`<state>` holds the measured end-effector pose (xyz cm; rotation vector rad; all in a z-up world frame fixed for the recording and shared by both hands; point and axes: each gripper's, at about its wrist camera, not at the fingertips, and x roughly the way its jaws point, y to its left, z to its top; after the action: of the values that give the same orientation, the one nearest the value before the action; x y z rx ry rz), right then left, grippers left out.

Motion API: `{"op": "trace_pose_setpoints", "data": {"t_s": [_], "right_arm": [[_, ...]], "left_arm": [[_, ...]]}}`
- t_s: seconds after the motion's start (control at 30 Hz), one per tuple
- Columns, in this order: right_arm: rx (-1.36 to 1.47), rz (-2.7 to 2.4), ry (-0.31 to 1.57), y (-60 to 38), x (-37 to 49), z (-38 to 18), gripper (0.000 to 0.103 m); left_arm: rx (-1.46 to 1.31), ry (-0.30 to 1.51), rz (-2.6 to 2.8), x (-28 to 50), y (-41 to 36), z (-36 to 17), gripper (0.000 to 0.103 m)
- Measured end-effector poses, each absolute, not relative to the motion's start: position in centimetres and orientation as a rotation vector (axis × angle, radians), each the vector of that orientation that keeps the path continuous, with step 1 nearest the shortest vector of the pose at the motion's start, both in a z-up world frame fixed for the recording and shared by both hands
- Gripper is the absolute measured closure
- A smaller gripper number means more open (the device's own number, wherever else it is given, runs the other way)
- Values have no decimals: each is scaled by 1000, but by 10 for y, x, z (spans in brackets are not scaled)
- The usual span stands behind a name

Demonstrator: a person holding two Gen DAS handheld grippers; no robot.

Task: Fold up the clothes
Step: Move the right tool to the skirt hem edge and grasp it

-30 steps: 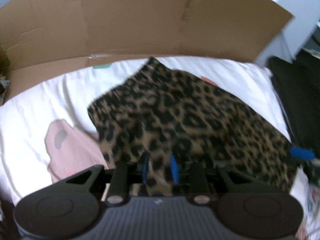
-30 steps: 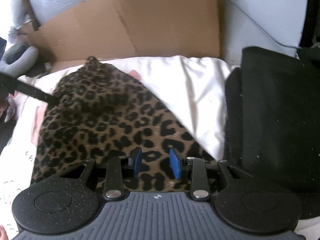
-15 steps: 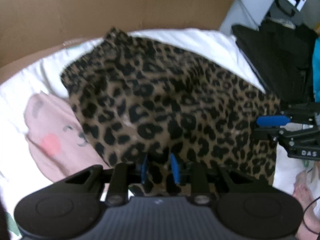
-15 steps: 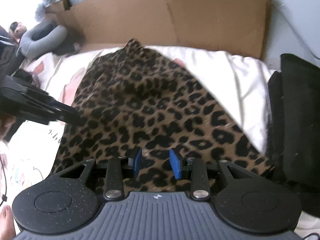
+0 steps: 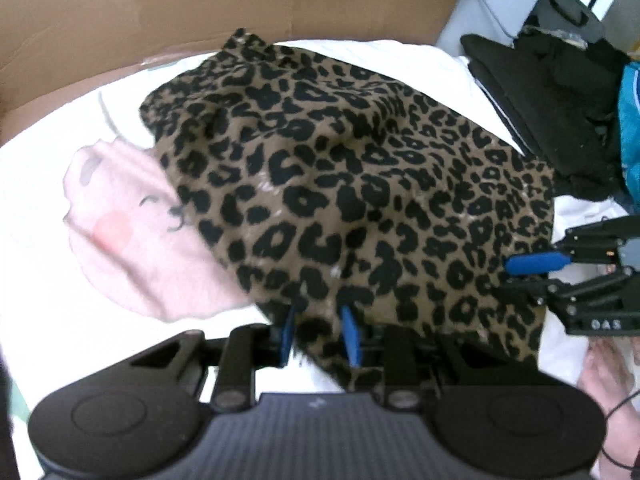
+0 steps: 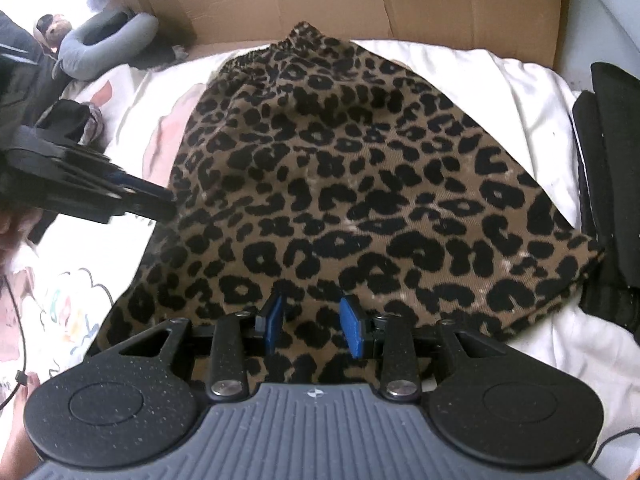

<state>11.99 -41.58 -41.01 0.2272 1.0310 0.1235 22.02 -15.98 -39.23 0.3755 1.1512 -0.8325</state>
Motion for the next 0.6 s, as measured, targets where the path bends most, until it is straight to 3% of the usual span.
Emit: {"op": "trace_pose_setpoints", "data": {"t_s": [0.6], "right_arm": [[228, 289, 1041, -386, 103, -376, 61]], "left_arm": [[242, 1320, -873, 144, -73, -395, 68]]}}
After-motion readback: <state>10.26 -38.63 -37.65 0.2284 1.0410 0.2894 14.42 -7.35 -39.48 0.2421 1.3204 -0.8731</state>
